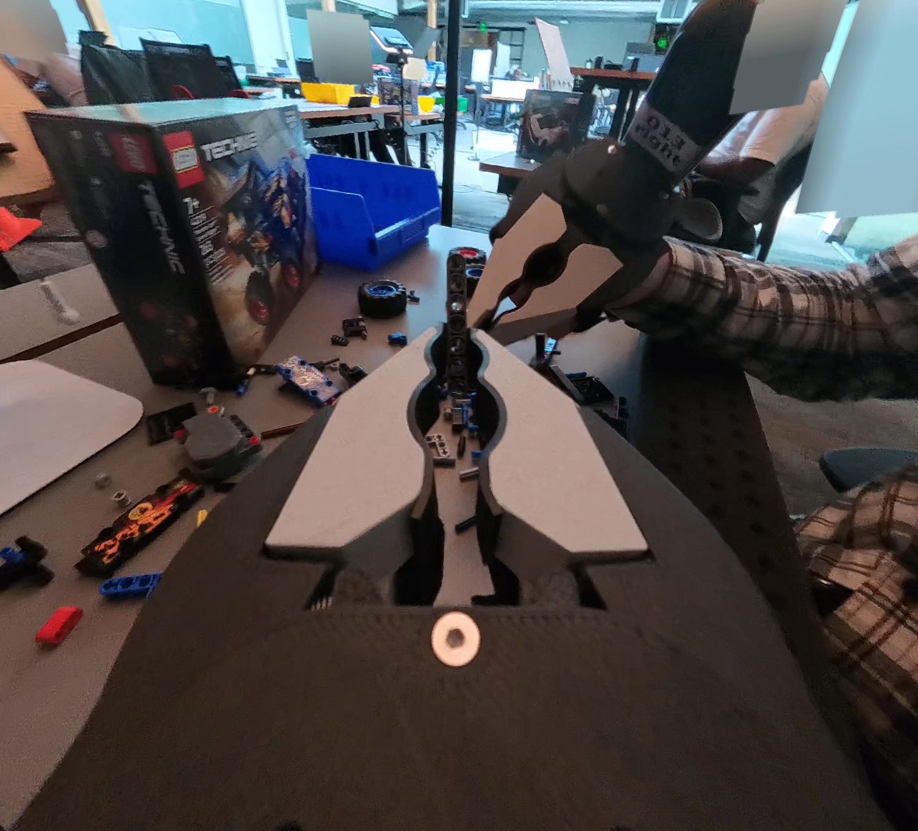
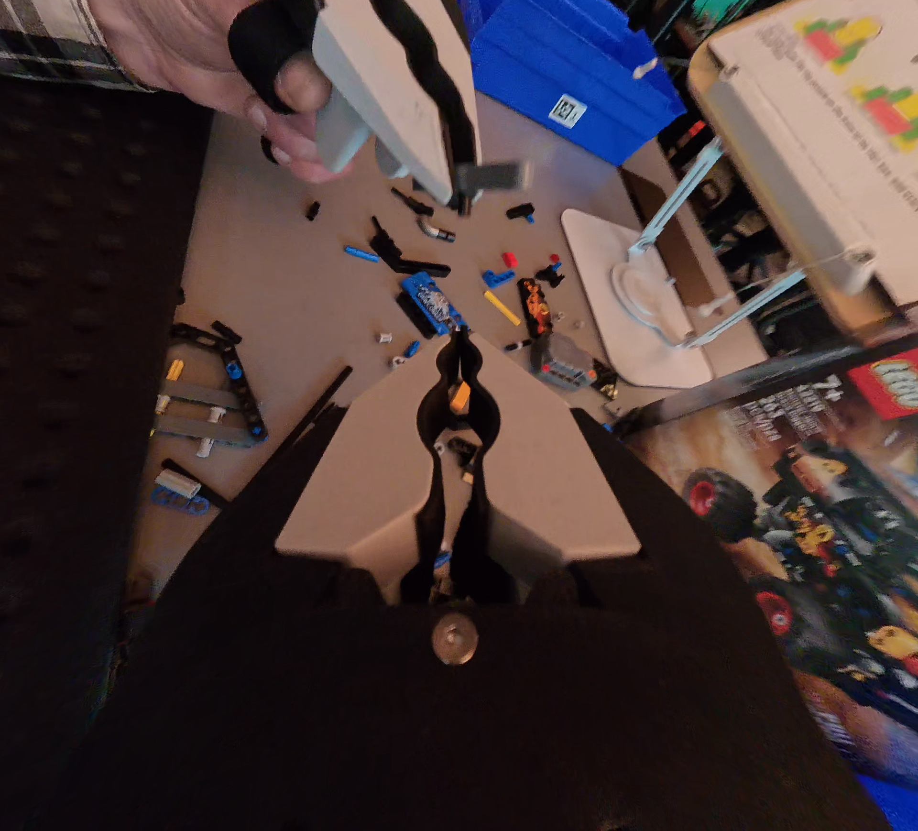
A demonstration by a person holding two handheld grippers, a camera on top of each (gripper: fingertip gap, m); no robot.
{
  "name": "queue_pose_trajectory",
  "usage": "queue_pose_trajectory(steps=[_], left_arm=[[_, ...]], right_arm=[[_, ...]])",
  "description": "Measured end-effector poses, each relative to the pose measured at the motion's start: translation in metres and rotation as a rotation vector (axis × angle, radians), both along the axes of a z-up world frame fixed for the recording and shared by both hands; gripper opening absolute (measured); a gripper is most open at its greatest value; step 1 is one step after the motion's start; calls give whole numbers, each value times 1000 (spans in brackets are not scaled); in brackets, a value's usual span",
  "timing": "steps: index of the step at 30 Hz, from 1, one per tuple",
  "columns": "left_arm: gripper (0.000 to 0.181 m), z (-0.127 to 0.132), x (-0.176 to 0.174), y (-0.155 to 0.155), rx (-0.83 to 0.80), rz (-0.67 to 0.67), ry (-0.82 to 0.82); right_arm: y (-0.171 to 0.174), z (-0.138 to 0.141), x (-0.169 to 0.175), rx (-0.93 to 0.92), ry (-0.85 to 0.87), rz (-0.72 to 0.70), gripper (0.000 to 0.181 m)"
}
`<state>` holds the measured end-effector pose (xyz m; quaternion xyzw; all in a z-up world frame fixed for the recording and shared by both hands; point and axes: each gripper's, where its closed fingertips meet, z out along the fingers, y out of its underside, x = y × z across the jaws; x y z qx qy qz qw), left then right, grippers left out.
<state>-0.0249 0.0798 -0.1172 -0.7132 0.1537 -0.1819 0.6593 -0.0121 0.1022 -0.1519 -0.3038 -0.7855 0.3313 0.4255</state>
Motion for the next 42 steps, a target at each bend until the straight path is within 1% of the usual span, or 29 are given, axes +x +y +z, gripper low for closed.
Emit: queue_pose_trajectory(steps=[2, 3, 5, 6, 8, 9, 11, 15, 16, 19, 22, 28, 32, 34, 37, 39, 40, 41, 42], left_arm=[[4, -1, -3, -1, -22, -10, -14], [4, -9, -4, 1, -62, -1, 22], [4, -36, -9, 5, -162, 42, 129], [4, -48, -4, 4, -218, 19, 156], [4, -65, -2, 5, -291, 7, 180], [4, -67, 2, 5, -309, -17, 155], [5, -63, 10, 5, -289, -58, 110], [4, -40, 18, 4, -205, -114, -29], [4, -37, 20, 3, -194, -134, -52], [4, -36, 24, 5, -181, -143, -59], [4, -32, 26, 6, -159, -145, -60], [4, -31, 27, 5, -141, -141, -3], [4, -36, 24, 6, -138, -100, 91], [3, -36, 22, 7, -124, -67, 146], [3, -35, 19, 9, -101, -16, 216], [3, -34, 20, 10, -86, 0, 244], [5, -23, 25, 5, -31, -28, 211], [4, 9, 35, -6, 76, -85, 85], [5, 18, 29, -7, 116, -37, 125]], right_arm=[[2, -6, 3, -62, -41, 31, 0], [3, -8, 5, -85, -55, 41, 0], [3, -17, 6, -107, -117, 54, 3], [0, -24, 7, -115, -150, 70, 2], [-1, -40, 8, -111, -216, 82, 4], [0, -45, 7, -98, -227, 76, 8], [-1, -44, 6, -127, -229, 74, 13], [-16, -16, 6, -358, -170, 143, 10], [-17, -13, 6, -381, -162, 144, 10], [-22, -7, 4, -467, -150, 167, 9], [-23, -3, 4, -512, -141, 178, 6], [-26, 2, 6, -579, -155, 203, 2], [-23, -5, 3, -457, -152, 147, 1], [-22, -6, 1, -461, -163, 122, 1], [-20, -6, -2, -512, -180, 99, 1], [-19, -7, -2, -505, -181, 91, 1], [-13, -10, -4, -484, -181, 54, 0], [2, -25, -8, -387, -194, -24, 0], [11, -32, -8, -394, -211, -52, 0]])
